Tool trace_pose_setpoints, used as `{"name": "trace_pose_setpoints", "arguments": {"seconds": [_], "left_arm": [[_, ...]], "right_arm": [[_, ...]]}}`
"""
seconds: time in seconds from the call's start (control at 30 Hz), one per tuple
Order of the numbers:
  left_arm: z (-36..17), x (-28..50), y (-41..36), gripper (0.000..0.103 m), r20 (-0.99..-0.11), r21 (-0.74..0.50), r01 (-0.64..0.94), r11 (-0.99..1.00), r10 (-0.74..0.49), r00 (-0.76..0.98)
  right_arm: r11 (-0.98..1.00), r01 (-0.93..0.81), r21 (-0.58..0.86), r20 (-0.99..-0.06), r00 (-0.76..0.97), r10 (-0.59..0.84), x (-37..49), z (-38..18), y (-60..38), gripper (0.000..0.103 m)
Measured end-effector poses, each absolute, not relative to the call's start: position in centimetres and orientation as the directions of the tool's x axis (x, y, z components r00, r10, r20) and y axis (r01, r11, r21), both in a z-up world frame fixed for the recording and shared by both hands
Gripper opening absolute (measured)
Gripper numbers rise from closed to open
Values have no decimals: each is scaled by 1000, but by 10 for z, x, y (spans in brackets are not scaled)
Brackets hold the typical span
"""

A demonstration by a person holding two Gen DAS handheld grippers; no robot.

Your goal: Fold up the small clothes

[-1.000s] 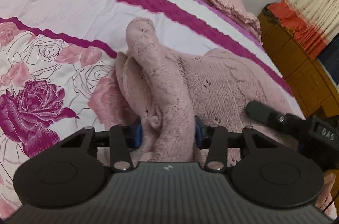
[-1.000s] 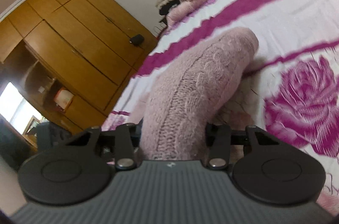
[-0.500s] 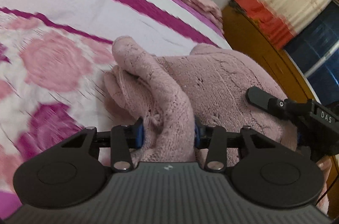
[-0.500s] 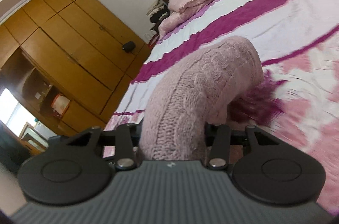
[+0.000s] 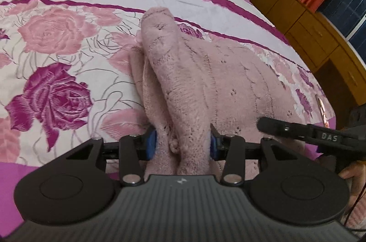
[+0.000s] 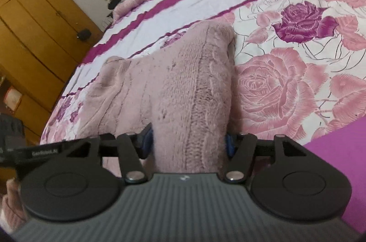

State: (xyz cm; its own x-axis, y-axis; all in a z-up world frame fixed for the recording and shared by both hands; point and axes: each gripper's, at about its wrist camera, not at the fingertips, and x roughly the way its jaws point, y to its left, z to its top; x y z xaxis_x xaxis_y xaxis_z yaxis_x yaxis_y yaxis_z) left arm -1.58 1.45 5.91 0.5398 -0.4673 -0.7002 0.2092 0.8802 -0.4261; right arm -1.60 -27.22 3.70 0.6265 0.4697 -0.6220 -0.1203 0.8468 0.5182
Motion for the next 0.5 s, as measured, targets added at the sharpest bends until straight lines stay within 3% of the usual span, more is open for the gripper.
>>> {"name": "trace_pose_setpoints", "arguments": {"seconds": [0.13,0.27,0.33,0.4,0.5], "left_arm": [[66,-20,23,50,-701,-424,175,888,-445,558],[84,-32,18,50,-690,-340,186,922,-380,616],[91,-38,13,50,-686,-278,197,940,-338,644],[92,-38,9,50,-700,-222,182,958,-287,654],[84,-34,9,50,-722,-191,156,969,-246,646]], "right_arm": [[878,-151,454,-626,647,436,-28,50,-276,63],[906,-148,396,-581,723,372,-41,67,-278,61],[918,-126,376,-532,782,325,-50,74,-282,39],[916,-132,379,-515,792,327,-51,76,-282,26],[919,-156,362,-541,767,344,-45,66,-274,25]]}}
